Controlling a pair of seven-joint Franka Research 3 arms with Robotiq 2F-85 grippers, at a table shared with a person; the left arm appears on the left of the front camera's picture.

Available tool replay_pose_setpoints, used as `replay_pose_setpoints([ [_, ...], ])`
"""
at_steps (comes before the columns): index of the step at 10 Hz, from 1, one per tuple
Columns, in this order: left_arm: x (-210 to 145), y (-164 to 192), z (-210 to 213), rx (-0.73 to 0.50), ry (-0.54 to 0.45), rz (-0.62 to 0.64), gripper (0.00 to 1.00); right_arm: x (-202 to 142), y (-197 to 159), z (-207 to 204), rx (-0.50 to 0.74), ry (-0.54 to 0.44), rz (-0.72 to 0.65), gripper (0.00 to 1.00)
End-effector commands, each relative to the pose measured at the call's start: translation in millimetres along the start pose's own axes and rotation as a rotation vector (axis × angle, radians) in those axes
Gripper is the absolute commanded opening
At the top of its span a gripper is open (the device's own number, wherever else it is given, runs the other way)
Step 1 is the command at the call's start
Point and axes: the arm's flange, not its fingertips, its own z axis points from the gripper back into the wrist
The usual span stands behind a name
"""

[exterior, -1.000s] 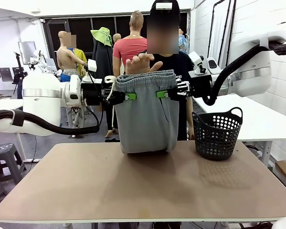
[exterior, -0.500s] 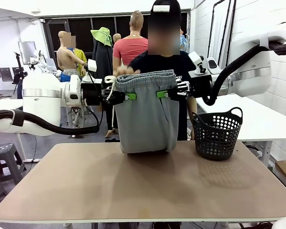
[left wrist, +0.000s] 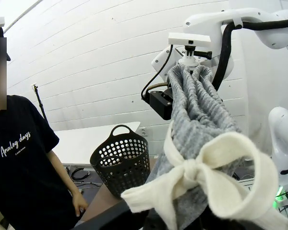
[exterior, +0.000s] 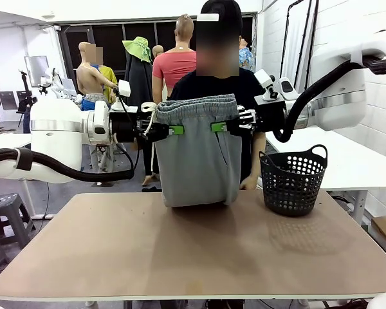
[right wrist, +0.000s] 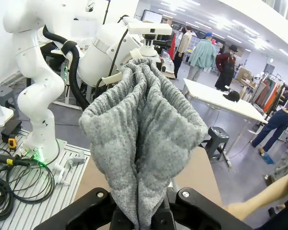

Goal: Fold the training pants.
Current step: Release the ends of the Training pants and then grab the overlapped ends.

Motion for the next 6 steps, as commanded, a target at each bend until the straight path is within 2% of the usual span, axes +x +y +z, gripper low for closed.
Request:
replay_pose_setpoints([
  [1, 2.8, 0.0, -0.1, -0.001, -0.004, 0.007, 0.00, 1.1, 0.1, -0.2, -0.012, -0.026, -0.010, 0.00],
  [6, 2.8, 0.0, -0.1, -0.001, -0.004, 0.007, 0.00, 1.1, 0.1, -0.2, -0.012, -0.026, -0.010, 0.00],
])
